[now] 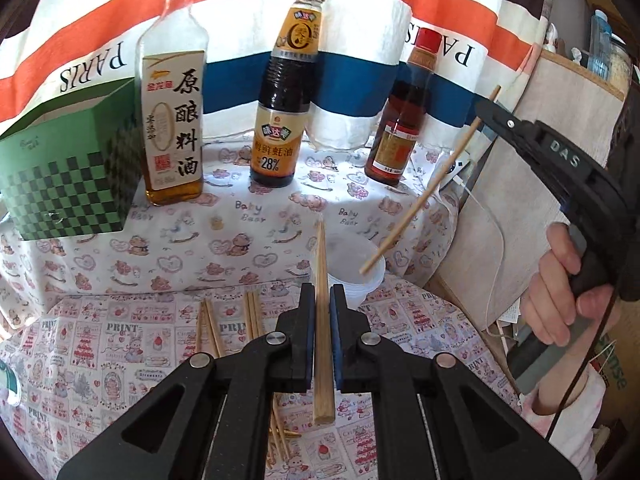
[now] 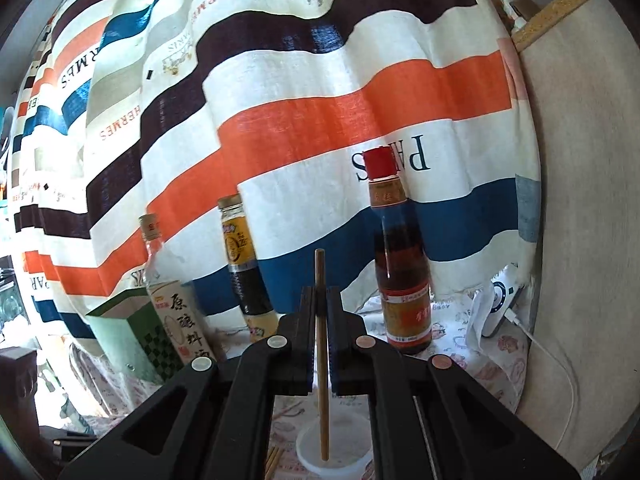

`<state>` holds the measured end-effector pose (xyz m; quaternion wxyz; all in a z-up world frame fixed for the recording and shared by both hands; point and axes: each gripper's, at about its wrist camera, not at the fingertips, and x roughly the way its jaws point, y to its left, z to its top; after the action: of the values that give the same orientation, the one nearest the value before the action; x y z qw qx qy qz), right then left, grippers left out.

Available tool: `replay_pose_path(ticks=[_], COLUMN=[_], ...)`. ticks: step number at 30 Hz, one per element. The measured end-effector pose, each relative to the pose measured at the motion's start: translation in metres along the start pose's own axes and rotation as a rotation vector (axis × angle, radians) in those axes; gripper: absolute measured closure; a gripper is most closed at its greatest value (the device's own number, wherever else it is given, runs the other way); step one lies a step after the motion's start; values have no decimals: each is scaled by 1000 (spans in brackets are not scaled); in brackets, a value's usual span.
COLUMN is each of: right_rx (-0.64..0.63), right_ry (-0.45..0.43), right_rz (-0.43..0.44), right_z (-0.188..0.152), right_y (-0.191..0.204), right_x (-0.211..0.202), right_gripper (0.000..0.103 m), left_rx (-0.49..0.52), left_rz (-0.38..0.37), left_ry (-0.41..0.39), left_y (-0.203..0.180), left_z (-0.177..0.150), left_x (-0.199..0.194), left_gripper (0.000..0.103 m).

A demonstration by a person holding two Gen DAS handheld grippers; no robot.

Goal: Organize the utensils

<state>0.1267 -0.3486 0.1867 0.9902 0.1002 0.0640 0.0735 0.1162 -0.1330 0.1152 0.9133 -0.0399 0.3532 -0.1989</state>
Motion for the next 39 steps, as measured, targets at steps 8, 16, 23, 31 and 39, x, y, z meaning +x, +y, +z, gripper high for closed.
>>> replay_pose_path(ticks=[8, 16, 23, 31, 39], right_rx=[54, 53, -18, -47, -64], right_ry=[96, 171, 197, 235, 227], right_rz=[-25, -11, -4, 28, 20], right_z=[-39, -65, -73, -76, -74], right_y=[-25, -22, -10, -12, -5], right_x=[37, 49, 43, 34, 16], right_gripper=[97, 97, 97, 95, 61], left_rx=[22, -29, -19, 74, 85], left_rz=[-24, -61, -50, 54, 218], left_ry=[132, 50, -28, -169, -302], left_y=[-4, -6, -22, -25, 0], left_z=[-9, 8, 40, 25, -21], left_x=[51, 72, 80, 36, -20], left_gripper=[97, 97, 97, 91, 42])
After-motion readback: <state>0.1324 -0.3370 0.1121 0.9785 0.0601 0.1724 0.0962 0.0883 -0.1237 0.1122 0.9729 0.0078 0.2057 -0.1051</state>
